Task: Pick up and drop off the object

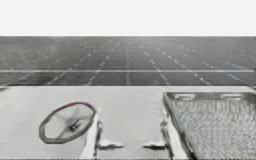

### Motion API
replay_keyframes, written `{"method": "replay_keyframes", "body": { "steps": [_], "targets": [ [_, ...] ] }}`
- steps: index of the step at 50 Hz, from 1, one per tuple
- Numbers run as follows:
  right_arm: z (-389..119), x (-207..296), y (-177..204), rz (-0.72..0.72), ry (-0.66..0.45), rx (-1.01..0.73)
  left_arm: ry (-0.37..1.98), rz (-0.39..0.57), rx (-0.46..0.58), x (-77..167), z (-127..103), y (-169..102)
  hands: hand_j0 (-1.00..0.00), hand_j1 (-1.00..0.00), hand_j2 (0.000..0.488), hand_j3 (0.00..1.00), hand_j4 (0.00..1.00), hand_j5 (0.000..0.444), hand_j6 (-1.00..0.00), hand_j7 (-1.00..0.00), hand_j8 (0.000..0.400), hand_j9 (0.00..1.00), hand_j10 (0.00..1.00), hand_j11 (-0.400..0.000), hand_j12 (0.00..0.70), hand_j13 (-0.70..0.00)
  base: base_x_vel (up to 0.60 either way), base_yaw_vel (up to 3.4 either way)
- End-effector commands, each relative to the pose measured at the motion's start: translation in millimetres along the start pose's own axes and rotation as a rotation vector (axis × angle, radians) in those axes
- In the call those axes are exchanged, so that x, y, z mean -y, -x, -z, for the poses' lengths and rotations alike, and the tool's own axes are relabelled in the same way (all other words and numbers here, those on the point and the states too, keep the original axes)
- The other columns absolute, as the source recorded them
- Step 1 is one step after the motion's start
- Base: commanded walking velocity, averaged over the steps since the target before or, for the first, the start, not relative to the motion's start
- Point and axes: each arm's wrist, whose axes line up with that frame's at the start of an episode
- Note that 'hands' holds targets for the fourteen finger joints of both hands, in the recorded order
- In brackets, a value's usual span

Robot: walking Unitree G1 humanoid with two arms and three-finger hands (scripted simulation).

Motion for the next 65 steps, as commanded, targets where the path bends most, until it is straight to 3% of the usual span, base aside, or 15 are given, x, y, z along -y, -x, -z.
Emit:
{"method": "replay_keyframes", "body": {
  "steps": [1, 6, 10, 15, 27, 29, 30, 31, 32, 40, 45, 54, 60, 61, 65],
  "targets": [
    [37, -9, -45, 0.214, 0.148, 0.234, 0.09, -0.221, 0.125, 29, 7, -52, 0.0, 0.0, 0.0, 0.0, 0.0, 0.0, 0.0, 0.0, 0.0, 0.0, 0.0, 0.0, 0.0, 0.0, 0.0, 0.0],
    [41, -23, -14, 0.219, 0.159, 0.239, 0.05, -0.242, 0.049, -9, -14, -61, 0.0, 0.0, 0.0, 0.0, 0.0, 0.0, 0.0, 0.0, 0.0, 0.0, 0.0, 0.0, 0.0, 0.0, 0.0, 0.0],
    [48, -18, -10, 0.212, 0.151, 0.239, -0.504, -0.258, 0.017, -45, -46, -73, 0.0, 0.0, 0.0, 0.0, 0.0, 0.0, 0.0, 0.0, 0.0, 0.0, 0.0, 0.0, 0.0, 0.0, 0.0, 0.0],
    [44, -18, -15, 0.225, 0.127, 0.231, -1.082, -0.213, 0.029, -50, -70, -74, 0.0, 0.0, 0.0, 0.0, 0.0, 0.0, 0.0, 0.0, 0.0, 0.0, 0.0, 0.0, 0.0, 0.0, 0.0, 0.0],
    [38, -30, -16, 0.224, 0.103, 0.231, -1.268, -0.064, -0.254, -94, -5, -88, 0.0, 0.0, 0.0, 0.0, 0.0, 0.0, 0.0, 0.0, 0.0, 0.0, 0.0, 0.0, 0.0, 0.0, 0.0, 0.0],
    [42, -24, -16, 0.226, 0.104, 0.23, -1.225, -0.05, -0.319, -95, -10, -90, 0.0, -0.26, 0.128, 0.0, 0.0, 0.0, 0.0, -0.26, 0.103, 0.0, 0.0, 0.0, 0.18, 0.0, 0.0, 0.0],
    [41, -25, -19, 0.22, 0.104, 0.235, -1.228, -0.089, -0.27, -92, 6, -90, 0.0, -0.28, 0.142, 0.0, 0.0, 0.0, 0.0, -0.28, 0.113, 0.0, 0.0, 0.0, 0.198, 0.0, 0.0, 0.0],
    [47, -22, -5, 0.213, 0.116, 0.238, -1.179, -0.134, -0.255, -93, 14, -90, -0.08, -1.0, 0.461, 0.0, 0.0, 0.0, -0.08, -1.0, 0.4, 0.0, 0.0, 0.0, 0.7, 0.0, 0.0, 0.0],
    [46, -26, -13, 0.194, 0.114, 0.241, -1.111, -0.087, -0.278, -95, 9, -85, -1.0, -1.0, 0.0, 0.0, 0.0, 0.0, -1.0, -1.0, 0.4, 0.0, 0.0, 0.0, 0.7, 0.0, 0.0, 0.0],
    [44, -25, -5, 0.184, 0.09, 0.246, -1.086, -0.128, -0.146, -94, -26, -66, -1.0, -1.0, 0.0, 0.0, 0.0, 0.0, -1.0, -1.0, 0.4, 0.0, 0.0, 0.0, 0.7, 0.0, 0.0, 0.0],
    [37, -26, -14, 0.184, 0.087, 0.255, -0.609, 0.018, 0.052, -94, -68, -45, -1.0, -1.0, 0.0, 0.0, 0.0, 0.0, -1.0, -1.0, 0.4, 0.0, 0.0, 0.0, 0.7, 0.0, 0.0, 0.0],
    [48, -49, -28, 0.107, 0.175, 0.268, 0.33, 0.431, 0.124, -47, -137, -21, -1.0, -1.0, 0.0, 0.0, 0.0, 0.0, -1.0, -1.0, 0.4, 0.0, 0.0, 0.0, 0.7, 0.0, 0.0, 0.0],
    [52, -80, -40, 0.002, 0.176, 0.324, 0.256, 0.504, 0.095, -21, -165, 6, -1.0, -1.0, 0.0, 0.0, 0.0, 0.0, -1.0, -1.0, 0.4, 0.0, 0.0, 0.0, 0.7, 0.0, 0.0, 0.0],
    [94, -206, -49, 0.222, -0.427, 0.538, 0.889, 0.313, 0.047, -35, -104, -11, -1.0, -1.0, 0.0, 0.0, 0.0, 0.0, -1.0, -1.0, 0.4, 0.0, 0.0, 0.0, 0.7, 0.0, 0.0, 0.0],
    [131, -268, -68, 0.264, -0.448, 0.498, 0.912, 0.343, 0.031, -27, -112, -7, -1.0, -1.0, 0.0, 0.0, 0.0, 0.0, -1.0, -1.0, 0.4, 0.0, 0.0, 0.0, 0.7, 0.0, 0.0, 0.0]
  ]
}}
